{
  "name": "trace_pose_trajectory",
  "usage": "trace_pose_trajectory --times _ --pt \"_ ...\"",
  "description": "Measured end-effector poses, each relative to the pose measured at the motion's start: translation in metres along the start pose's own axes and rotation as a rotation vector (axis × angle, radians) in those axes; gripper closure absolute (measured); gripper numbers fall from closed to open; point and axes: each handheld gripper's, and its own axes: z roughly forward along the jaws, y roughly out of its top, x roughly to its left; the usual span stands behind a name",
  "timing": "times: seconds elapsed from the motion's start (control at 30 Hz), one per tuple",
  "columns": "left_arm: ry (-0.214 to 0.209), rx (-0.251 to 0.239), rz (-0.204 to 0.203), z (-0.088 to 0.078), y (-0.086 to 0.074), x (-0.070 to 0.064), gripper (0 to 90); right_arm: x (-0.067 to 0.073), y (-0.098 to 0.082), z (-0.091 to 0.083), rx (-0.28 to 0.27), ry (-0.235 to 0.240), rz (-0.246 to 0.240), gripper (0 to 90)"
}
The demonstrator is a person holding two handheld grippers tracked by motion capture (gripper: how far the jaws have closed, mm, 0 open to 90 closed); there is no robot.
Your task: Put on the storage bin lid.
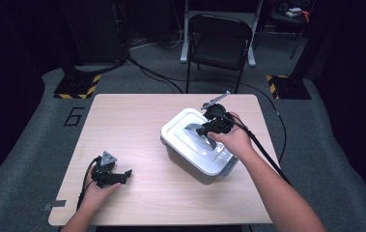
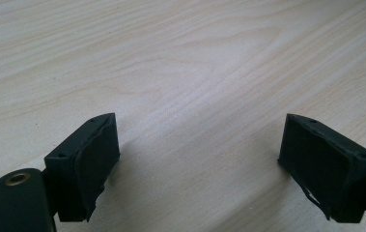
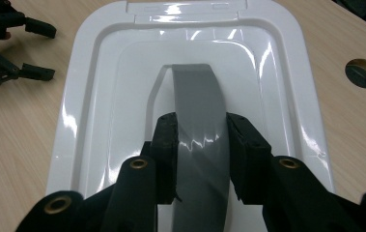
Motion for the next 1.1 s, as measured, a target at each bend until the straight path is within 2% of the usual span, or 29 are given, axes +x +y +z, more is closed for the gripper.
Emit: trace_pose_trajectory --times 0.1,0.13,0.2,0.3,0.4,0.5,0.57,0.83,0.93,1.1 --pt "0.0 0.0 0.0 0.0 0.0 0.0 13.9 0.002 0.0 0.003 0.015 0.004 0.028 67.1" --pt "0.0 0.0 0.001 0.0 0.0 0.0 13.9 0.0 0.0 0.005 0.006 0.005 0.005 67.1" --pt "0.0 0.001 0.002 0.0 0.0 0.0 13.9 0.002 0.0 0.006 0.014 0.004 0.021 67.1" --pt "0.0 0.0 0.0 0.0 0.0 0.0 13.9 0.003 0.0 0.009 0.02 0.006 0.019 67.1" --pt "0.0 0.0 0.0 0.0 0.0 0.0 13.9 0.003 0.0 0.012 0.025 0.004 -0.005 67.0" --pt "0.0 0.0 0.0 0.0 0.0 0.0 13.9 0.003 -0.001 0.012 0.021 0.005 -0.005 66.9" --pt "0.0 -0.001 0.0 0.0 0.0 0.0 13.9 0.004 -0.002 0.013 0.014 0.01 0.012 66.8" --pt "0.0 0.0 0.0 0.0 0.0 0.0 13.9 0.003 -0.004 0.013 0.005 0.01 -0.006 66.1" --pt "0.0 0.001 0.001 0.0 0.0 0.0 13.8 0.004 -0.004 0.011 -0.011 0.004 0.013 53.2" --pt "0.0 -0.001 0.0 0.0 0.0 0.0 13.9 0.003 -0.004 0.001 -0.051 -0.012 0.005 44.4"
